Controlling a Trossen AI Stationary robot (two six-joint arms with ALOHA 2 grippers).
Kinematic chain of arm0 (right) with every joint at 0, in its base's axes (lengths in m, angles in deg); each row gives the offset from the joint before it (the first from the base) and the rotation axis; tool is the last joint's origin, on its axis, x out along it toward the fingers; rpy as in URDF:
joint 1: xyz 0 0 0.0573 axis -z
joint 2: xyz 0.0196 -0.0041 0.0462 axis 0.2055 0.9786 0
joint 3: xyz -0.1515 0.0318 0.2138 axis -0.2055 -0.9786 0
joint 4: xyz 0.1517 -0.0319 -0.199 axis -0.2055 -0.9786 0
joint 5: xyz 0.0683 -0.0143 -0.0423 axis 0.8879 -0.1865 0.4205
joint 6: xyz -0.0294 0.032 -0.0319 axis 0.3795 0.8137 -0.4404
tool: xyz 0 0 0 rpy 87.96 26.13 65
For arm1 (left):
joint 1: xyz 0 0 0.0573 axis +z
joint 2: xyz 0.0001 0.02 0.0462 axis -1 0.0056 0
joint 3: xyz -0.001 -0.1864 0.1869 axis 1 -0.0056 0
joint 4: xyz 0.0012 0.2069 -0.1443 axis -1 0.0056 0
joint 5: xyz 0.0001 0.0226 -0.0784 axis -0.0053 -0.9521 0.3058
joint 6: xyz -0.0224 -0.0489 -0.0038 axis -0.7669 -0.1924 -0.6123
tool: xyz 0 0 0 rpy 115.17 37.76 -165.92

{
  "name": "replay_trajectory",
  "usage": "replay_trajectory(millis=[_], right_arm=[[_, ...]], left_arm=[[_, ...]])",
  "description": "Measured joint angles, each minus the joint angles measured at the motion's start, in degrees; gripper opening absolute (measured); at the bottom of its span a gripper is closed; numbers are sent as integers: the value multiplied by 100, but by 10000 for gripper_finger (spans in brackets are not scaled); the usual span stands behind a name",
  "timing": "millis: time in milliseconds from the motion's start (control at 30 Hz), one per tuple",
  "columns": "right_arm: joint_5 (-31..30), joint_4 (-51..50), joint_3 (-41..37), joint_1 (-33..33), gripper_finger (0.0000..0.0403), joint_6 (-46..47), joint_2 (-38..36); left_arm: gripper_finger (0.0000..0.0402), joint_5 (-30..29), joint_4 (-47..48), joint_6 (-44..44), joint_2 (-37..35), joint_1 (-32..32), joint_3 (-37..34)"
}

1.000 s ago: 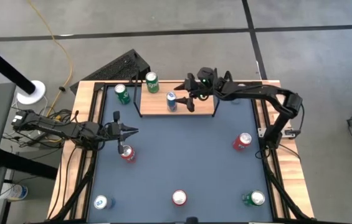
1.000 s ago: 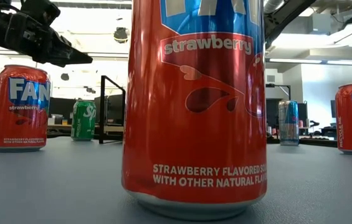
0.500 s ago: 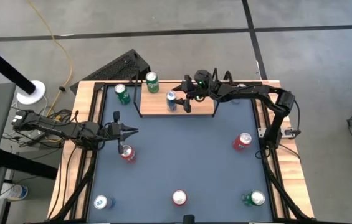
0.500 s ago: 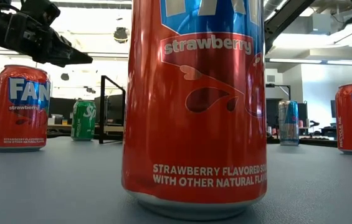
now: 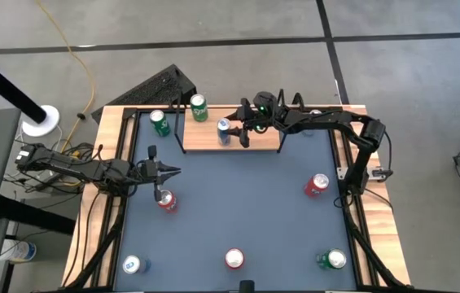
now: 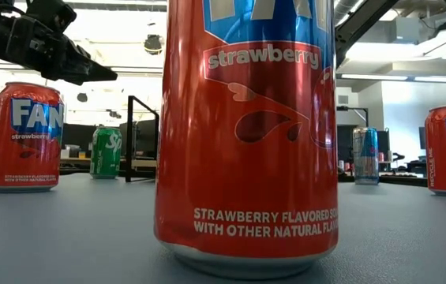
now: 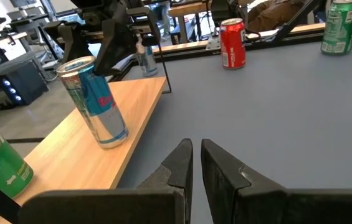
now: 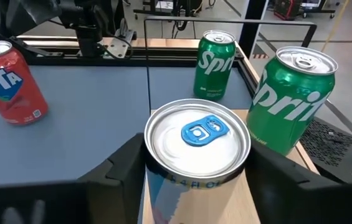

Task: Place canned beverage on shelf
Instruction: Put the middle blue soda can on the shelf

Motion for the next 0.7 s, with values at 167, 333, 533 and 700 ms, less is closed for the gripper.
replay_trajectory(millis=[167,333,533,700], right_arm=[[3,12,0,13,179,-178,0],[12,17,0,139,184,-433,0],[47,59,0,511,183,-372,0],[115,263,-9,776,183,-50,0]], left_arm=[[23,1,0,0,0,0,0],[23,1,0,0,0,-1,0],[23,4,2,0,0,-1,-2],[23,4,2,0,0,0,-2]])
